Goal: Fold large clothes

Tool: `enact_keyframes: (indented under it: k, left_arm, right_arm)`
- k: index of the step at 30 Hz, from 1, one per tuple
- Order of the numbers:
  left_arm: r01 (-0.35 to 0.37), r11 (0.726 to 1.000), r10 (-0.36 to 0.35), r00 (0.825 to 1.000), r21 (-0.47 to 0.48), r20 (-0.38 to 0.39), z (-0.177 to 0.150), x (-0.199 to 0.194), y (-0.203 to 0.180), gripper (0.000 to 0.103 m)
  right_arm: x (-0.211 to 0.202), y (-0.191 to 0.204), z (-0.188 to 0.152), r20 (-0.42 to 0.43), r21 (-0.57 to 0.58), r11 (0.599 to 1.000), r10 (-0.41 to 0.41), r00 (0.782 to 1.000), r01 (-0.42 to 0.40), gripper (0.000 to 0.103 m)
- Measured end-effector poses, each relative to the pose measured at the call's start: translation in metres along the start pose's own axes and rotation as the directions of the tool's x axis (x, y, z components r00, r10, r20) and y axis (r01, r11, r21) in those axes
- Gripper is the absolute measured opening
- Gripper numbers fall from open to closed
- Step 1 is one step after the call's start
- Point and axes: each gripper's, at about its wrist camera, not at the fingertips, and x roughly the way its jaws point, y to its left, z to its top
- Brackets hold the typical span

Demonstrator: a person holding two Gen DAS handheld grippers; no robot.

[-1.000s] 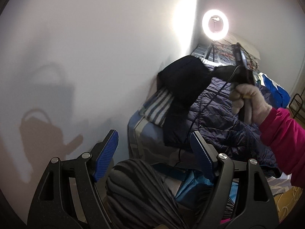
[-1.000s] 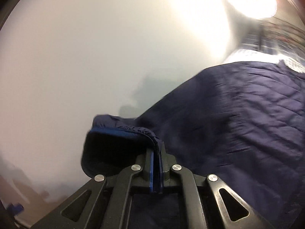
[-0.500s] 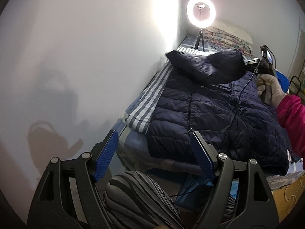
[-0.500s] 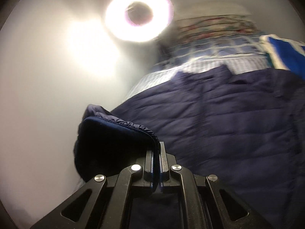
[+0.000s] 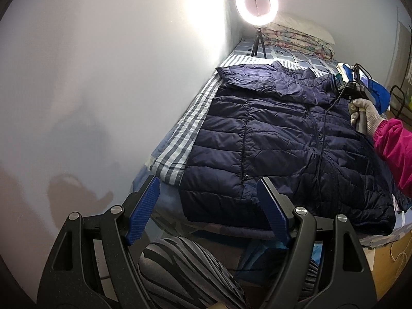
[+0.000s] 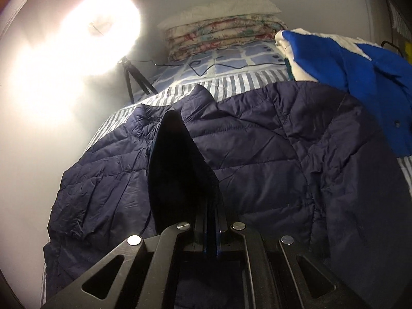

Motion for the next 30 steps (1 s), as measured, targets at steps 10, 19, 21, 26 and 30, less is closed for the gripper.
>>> enact_keyframes:
  k: [10,19,21,26,30]
  left_arm:
    - [-0.003,1.0,0.002,1.0,0.014,0.008,0.005,-0.001,-0.007,0.08]
    - [0.017,0.999,-0.021,0.995,0.045,0.096,0.017,-0.012,-0.014,0.08]
    - [0.023,0.999,-0.029,0.991,0.048,0.128,0.021,-0.016,-0.015,0.08]
    - [0.064,0.997,-0.072,0.975,0.045,0.208,0.038,-0.027,-0.016,0.08]
    - [0.115,0.992,-0.125,0.954,0.05,0.273,0.056,-0.039,-0.019,0.08]
  right_arm:
    - [0.028,-0.018,-0.011,-0.12,0.046,0.994,-0.089,0.989,0.095,0.022]
    - [-0.044,-0.022,0.001,-0.026,0.016,0.996,-0.085,0.996,0.086,0.065]
    - [-0.069,-0.023,0.001,0.003,0.006,0.998,-0.064,0.998,0.064,0.065]
    - [-0.147,-0.032,-0.007,0.08,0.0,1.0,-0.004,0.997,0.004,0.066]
    - [-0.212,-0.045,-0.029,0.135,-0.009,1.0,0.011,0.991,-0.009,0.068]
